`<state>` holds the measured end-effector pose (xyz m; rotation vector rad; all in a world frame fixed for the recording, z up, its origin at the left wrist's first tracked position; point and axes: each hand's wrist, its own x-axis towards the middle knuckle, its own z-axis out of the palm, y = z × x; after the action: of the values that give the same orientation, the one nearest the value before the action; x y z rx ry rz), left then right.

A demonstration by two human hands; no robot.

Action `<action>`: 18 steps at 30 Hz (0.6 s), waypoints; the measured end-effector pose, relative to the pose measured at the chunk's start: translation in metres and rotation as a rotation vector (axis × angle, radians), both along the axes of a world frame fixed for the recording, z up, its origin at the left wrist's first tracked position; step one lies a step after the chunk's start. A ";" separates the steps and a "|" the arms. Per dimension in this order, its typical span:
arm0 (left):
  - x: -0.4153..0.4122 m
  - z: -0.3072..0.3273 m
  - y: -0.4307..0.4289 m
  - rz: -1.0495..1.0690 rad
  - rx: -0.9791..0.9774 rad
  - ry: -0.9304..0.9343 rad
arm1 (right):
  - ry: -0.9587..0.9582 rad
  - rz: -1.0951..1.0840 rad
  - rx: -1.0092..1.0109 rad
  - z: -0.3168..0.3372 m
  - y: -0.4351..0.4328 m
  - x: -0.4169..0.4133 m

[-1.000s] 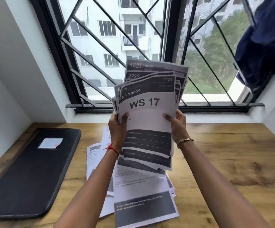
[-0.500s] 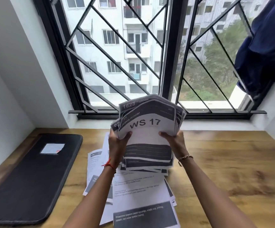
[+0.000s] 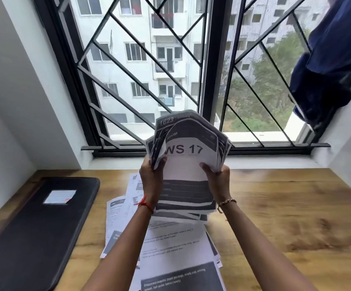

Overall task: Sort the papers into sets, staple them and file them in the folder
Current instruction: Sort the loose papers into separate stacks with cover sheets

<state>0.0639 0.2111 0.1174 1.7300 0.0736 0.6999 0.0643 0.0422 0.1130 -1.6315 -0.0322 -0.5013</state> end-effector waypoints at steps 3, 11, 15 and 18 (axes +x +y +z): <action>0.004 0.013 -0.009 0.089 -0.031 -0.016 | -0.115 -0.122 -0.095 0.005 0.007 0.001; -0.012 0.002 -0.026 0.130 -0.030 -0.091 | -0.203 -0.263 -0.177 0.002 0.010 -0.013; -0.016 -0.006 -0.025 0.116 0.032 -0.079 | -0.152 -0.281 -0.226 -0.008 0.004 -0.009; -0.015 -0.012 -0.019 0.087 0.075 -0.047 | -0.186 -0.307 -0.253 -0.012 0.002 -0.006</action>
<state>0.0489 0.1921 0.1050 1.7890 0.0916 0.8156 0.0581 0.0445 0.1010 -1.8428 0.0178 -0.9139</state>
